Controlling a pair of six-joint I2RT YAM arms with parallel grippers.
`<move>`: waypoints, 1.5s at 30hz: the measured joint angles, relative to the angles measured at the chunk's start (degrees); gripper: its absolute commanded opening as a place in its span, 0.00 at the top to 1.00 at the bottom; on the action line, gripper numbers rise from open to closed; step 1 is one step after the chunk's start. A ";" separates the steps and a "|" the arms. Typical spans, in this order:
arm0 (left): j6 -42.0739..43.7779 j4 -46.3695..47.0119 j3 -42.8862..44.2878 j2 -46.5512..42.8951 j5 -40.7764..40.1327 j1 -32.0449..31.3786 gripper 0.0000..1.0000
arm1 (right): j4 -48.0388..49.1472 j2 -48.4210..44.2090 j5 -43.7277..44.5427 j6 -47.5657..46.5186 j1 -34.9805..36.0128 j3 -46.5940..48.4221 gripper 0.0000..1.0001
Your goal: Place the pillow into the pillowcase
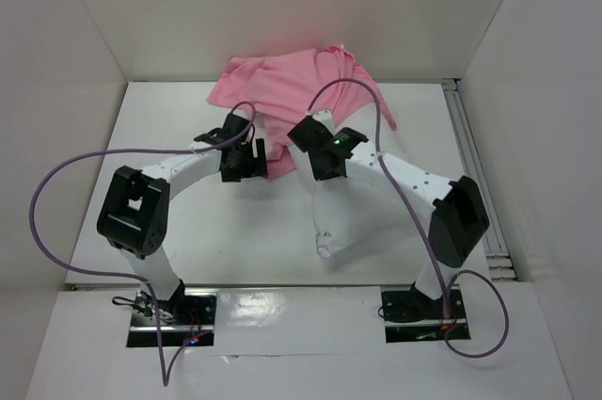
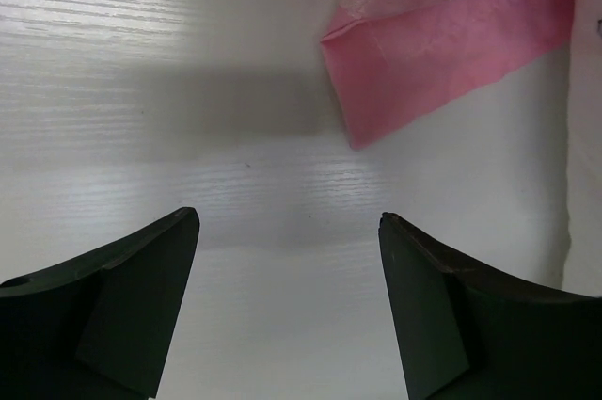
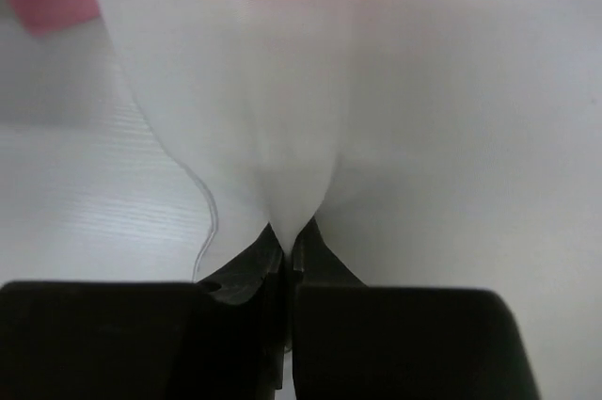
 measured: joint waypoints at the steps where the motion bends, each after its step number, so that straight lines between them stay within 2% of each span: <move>1: 0.00 0.20 -0.09 0.13 0.13 -0.09 0.09 | 0.37 -1.42 -1.11 -0.81 -0.26 -0.04 1.00; 8: 0.26 4.44 -0.55 0.57 1.88 -1.05 0.03 | 1.90 -11.06 -13.29 -6.03 -6.47 2.05 1.00; 15: 0.35 6.16 1.29 5.42 1.51 -1.33 0.03 | 1.51 -11.32 -21.07 -8.92 -8.66 6.10 1.00; 22: 0.68 6.88 5.22 6.91 -2.12 -1.31 0.04 | 0.07 -11.32 -23.89 -10.21 -10.38 6.19 1.00; 26: 0.94 8.55 5.77 7.04 -2.80 -0.96 0.17 | -0.70 -11.32 -24.57 -10.58 -10.97 6.27 1.00; 28: 1.62 9.57 5.79 7.32 -1.75 -0.68 0.48 | -0.85 -11.32 -24.92 -10.64 -11.45 6.29 1.00; 29: 1.90 10.27 5.79 7.50 -0.28 -0.52 0.81 | -0.92 -11.32 -25.18 -10.69 -11.61 6.29 1.00; 30: 2.14 10.97 5.79 7.67 1.31 -0.35 1.00 | -0.94 -11.32 -25.35 -10.69 -11.76 6.29 1.00; 38: 0.37 14.34 4.74 4.98 16.61 -0.79 1.00 | -1.49 -10.54 -26.82 -9.03 -14.53 7.76 1.00; 42: -4.57 18.75 5.16 -3.63 28.06 -1.77 1.00 | -3.76 -4.92 -25.49 -8.70 -16.15 21.22 1.00; 45: -11.87 27.78 6.86 -9.68 35.95 -2.05 1.00 | -1.86 -3.85 -25.07 -9.27 -17.38 28.35 1.00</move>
